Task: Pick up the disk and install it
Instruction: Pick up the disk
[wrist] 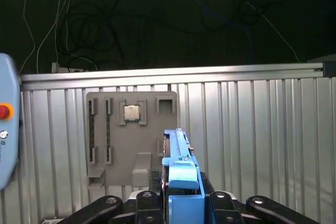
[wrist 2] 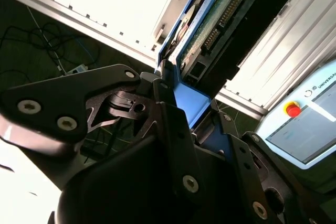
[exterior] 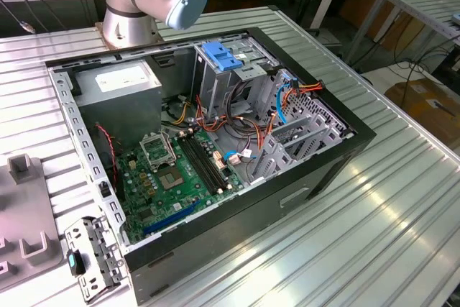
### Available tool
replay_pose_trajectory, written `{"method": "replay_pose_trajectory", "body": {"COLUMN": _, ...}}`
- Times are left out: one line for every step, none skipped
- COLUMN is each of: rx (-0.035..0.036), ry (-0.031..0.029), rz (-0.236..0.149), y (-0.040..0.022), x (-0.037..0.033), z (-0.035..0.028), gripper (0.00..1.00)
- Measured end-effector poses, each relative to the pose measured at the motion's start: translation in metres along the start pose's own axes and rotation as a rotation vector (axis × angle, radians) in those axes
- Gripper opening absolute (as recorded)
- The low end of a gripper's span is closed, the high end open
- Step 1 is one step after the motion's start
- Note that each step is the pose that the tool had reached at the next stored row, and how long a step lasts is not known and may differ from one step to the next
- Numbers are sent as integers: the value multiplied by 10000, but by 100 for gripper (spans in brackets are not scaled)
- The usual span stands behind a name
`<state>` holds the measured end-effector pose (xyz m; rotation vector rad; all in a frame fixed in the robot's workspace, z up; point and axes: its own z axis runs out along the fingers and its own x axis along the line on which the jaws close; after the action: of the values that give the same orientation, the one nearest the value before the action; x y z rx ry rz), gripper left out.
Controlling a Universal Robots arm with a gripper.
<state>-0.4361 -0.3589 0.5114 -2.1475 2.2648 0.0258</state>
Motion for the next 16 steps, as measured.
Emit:
{"method": "replay_pose_trajectory", "body": {"rx": 0, "ry": 0, "rz": 0, "y": -12, "x": 5, "z": 0, "gripper": 37}}
{"method": "replay_pose_trajectory", "body": {"rx": 1, "ry": -1, "rz": 0, "y": -23, "x": 12, "z": 0, "gripper": 37}}
{"method": "replay_pose_trajectory", "body": {"rx": 1, "ry": -1, "rz": 0, "y": -36, "x": 19, "z": 0, "gripper": 37}}
{"method": "replay_pose_trajectory", "body": {"rx": 0, "ry": 0, "rz": 0, "y": -45, "x": 24, "z": 0, "gripper": 37}}
{"method": "replay_pose_trajectory", "body": {"rx": 0, "ry": 0, "rz": 0, "y": -54, "x": 29, "z": -1, "gripper": 37}}
{"method": "replay_pose_trajectory", "body": {"rx": -1, "ry": 0, "rz": 0, "y": -67, "x": 34, "z": -1, "gripper": 37}}
{"method": "replay_pose_trajectory", "body": {"rx": -2, "ry": 0, "rz": 0, "y": -81, "x": 40, "z": -1, "gripper": 37}}
{"method": "replay_pose_trajectory", "body": {"rx": -2, "ry": 0, "rz": 0, "y": -94, "x": 46, "z": -1, "gripper": 37}}
{"method": "replay_pose_trajectory", "body": {"rx": -4, "ry": 1, "rz": 0, "y": -116, "x": 52, "z": -1, "gripper": 37}}
{"method": "replay_pose_trajectory", "body": {"rx": -7, "ry": 0, "rz": 0, "y": -140, "x": 55, "z": -1, "gripper": 37}}
{"method": "replay_pose_trajectory", "body": {"rx": -8, "ry": 0, "rz": 0, "y": -157, "x": 58, "z": -1, "gripper": 37}}
{"method": "replay_pose_trajectory", "body": {"rx": -9, "ry": 0, "rz": 0, "y": -172, "x": 59, "z": -1, "gripper": 37}}
{"method": "replay_pose_trajectory", "body": {"rx": -9, "ry": 0, "rz": -1, "y": -189, "x": 61, "z": -1, "gripper": 37}}
{"method": "replay_pose_trajectory", "body": {"rx": -10, "ry": 0, "rz": 0, "y": -206, "x": 61, "z": -1, "gripper": 37}}
{"method": "replay_pose_trajectory", "body": {"rx": -13, "ry": 1, "rz": 0, "y": -236, "x": 63, "z": -1, "gripper": 37}}
{"method": "replay_pose_trajectory", "body": {"rx": -14, "ry": 1, "rz": 1, "y": -253, "x": 63, "z": -1, "gripper": 37}}
